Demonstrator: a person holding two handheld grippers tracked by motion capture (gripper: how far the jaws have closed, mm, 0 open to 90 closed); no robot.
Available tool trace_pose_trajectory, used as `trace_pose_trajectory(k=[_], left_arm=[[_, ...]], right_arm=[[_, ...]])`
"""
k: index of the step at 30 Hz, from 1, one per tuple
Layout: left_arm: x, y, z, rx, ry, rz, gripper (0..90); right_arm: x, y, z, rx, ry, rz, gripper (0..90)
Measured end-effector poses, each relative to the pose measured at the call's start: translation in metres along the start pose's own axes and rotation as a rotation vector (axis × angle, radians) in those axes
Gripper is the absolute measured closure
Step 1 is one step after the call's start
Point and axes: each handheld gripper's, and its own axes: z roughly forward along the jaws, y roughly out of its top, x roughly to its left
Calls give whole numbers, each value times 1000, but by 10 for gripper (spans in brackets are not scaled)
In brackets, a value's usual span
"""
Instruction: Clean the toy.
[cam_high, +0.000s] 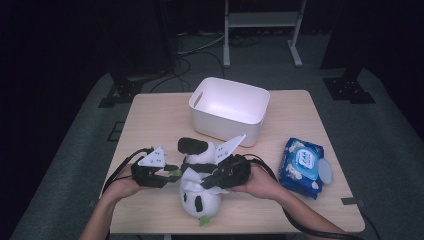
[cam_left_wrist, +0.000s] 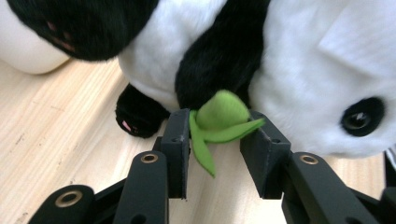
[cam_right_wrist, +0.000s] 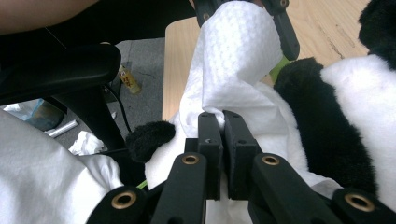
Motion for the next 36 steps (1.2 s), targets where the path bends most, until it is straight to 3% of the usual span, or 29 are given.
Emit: trace_pose_trajectory(k=[8,15,19,22,25,28,36], left_arm=[[-3,19,-9,3,-6,45,603],[-5,36,-3,1,-31,67,589],[-6,45,6,40,-45,90,574],[-4,45,8,44,-54,67,571],[-4,42,10,103,-38,67,569],[-3,37,8,114,-37,43,569],[-3,19,10,172,-15,31,568]], right_arm=[[2,2,4,0,-4,-9,862],[4,3,6,-6,-5,-15,862],[5,2,6,-9,-8,-18,861],[6,1,4,-15,-13,-22,861],[6,0,-2,-34,-13,-19,861],[6,-1,-8,-43,-32,-29,861],[-3,-7,-26,-70,-86,0,861]])
